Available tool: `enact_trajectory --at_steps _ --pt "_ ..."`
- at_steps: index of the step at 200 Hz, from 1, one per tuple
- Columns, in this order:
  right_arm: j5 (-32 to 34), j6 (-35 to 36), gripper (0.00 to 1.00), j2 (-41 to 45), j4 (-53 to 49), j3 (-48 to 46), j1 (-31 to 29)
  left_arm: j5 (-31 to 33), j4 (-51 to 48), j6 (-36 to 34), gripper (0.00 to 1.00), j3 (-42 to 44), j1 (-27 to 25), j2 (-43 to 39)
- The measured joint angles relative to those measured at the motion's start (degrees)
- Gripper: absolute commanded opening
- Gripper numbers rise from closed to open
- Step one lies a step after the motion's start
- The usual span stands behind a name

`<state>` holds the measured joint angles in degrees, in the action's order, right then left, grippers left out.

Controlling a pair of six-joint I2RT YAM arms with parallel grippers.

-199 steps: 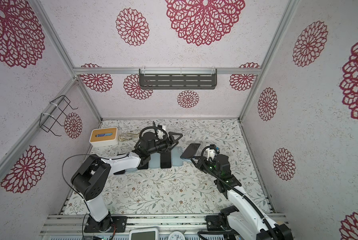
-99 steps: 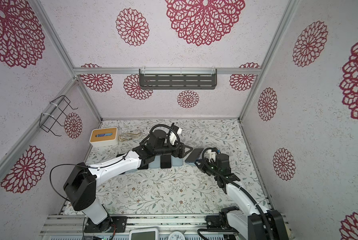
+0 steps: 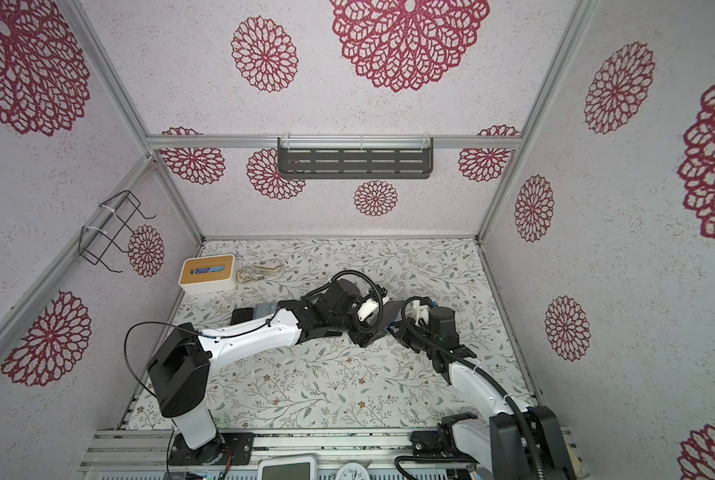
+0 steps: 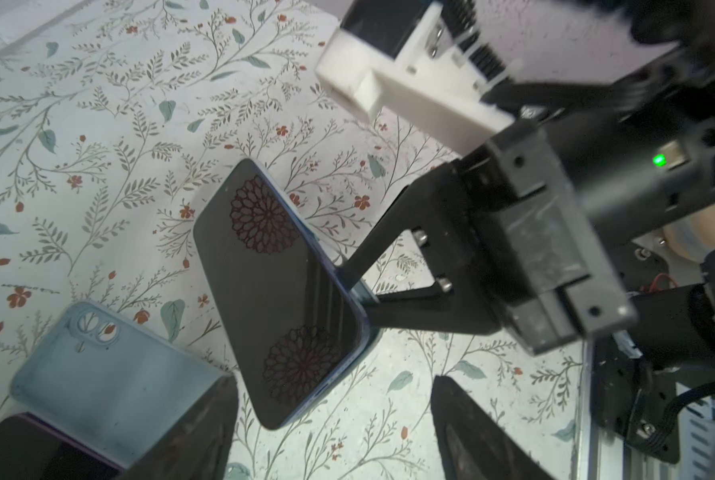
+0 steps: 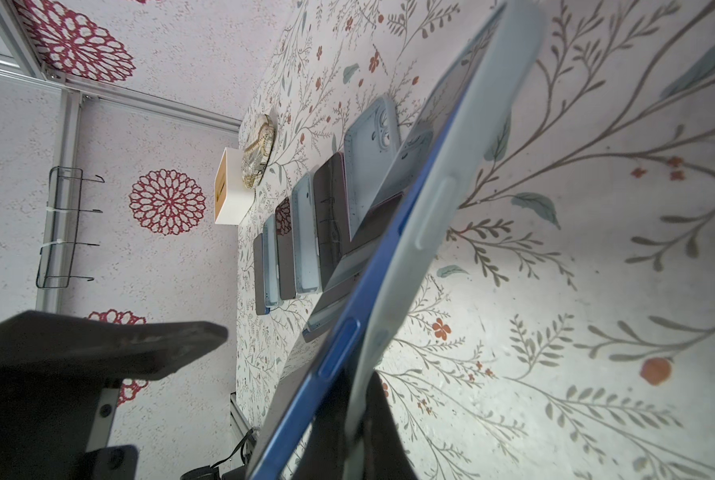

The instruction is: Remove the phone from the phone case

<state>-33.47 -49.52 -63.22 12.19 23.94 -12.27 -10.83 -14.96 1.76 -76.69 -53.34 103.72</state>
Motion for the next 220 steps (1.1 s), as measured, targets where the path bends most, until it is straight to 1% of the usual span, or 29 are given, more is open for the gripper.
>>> enact_trajectory --at_steps 31,47,86,107,139,155,171,185,206,220 --pt "-0.5 0.0 0.00 0.0 0.6 0.0 0.0 2.8 -0.8 -1.9 0.68 -2.8 -0.8 2.9" --pt "-0.9 -0.1 0.00 -0.1 1.3 -0.1 0.0 4.1 -0.8 -2.6 0.62 -3.8 -1.2 3.8" --pt "-1.4 -0.1 0.00 -0.1 3.3 -1.1 0.0 6.0 -0.7 -4.5 0.39 -6.2 -1.7 5.9" --pt "-1.4 -0.1 0.00 -0.1 3.4 -1.6 0.1 6.4 -0.7 -5.2 0.30 -6.2 -2.3 6.4" --pt "-1.7 -0.2 0.00 -0.1 2.9 -2.1 0.1 8.0 -0.2 -6.2 0.11 -6.0 -3.0 6.7" --pt "-1.7 -0.1 0.00 -0.1 1.9 -2.1 0.1 9.5 0.3 -6.5 0.04 -5.8 -2.9 6.7" --pt "-1.3 0.3 0.00 -0.1 0.7 -2.0 0.4 11.4 0.5 -6.4 0.00 -5.8 -3.0 6.7" --pt "-0.7 1.6 0.00 -0.3 -1.3 -1.3 0.7 14.4 0.4 -6.4 0.00 -5.8 -3.4 6.7" --pt "1.0 4.7 0.00 -1.5 -6.1 0.7 1.6 21.6 0.5 -6.8 0.00 -5.7 -4.4 6.1" --pt "3.5 6.9 0.00 -2.8 -10.0 2.1 2.1 27.1 0.3 -7.2 0.00 -5.0 -5.1 4.6"
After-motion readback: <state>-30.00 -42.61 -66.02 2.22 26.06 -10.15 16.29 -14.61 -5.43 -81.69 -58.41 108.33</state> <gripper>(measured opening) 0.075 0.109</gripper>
